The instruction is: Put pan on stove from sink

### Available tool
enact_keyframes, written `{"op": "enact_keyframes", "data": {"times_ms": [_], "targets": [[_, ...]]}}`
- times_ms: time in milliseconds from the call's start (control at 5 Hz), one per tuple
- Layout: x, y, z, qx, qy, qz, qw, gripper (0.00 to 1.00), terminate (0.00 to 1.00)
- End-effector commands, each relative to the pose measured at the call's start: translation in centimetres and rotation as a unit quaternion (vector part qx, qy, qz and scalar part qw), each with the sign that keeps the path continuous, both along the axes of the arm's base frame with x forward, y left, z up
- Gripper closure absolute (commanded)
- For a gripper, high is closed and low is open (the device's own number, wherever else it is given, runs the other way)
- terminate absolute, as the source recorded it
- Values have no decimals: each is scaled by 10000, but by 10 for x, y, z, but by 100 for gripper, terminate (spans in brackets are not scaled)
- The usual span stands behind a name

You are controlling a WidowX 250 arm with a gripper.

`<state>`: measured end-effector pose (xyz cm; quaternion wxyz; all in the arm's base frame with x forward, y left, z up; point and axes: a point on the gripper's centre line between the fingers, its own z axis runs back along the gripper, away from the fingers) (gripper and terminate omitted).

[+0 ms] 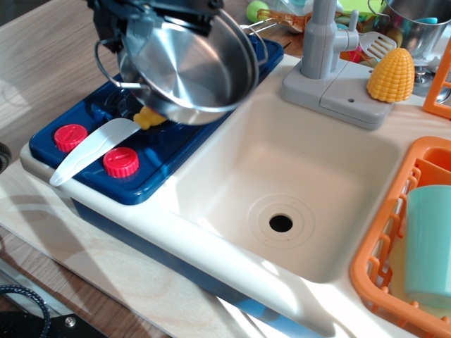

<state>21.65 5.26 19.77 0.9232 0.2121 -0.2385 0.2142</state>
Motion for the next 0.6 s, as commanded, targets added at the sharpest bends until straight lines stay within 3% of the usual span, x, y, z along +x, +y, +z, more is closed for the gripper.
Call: {"op": "enact_keyframes", "data": {"times_ms": [0,200,400], "targets": [[45,26,10,16,-308,-495,9983,100,0],[69,31,-4,-111,-516,-699,9962,100,0],[87,34,-8,-132,-609,-846,9945,100,100]]}}
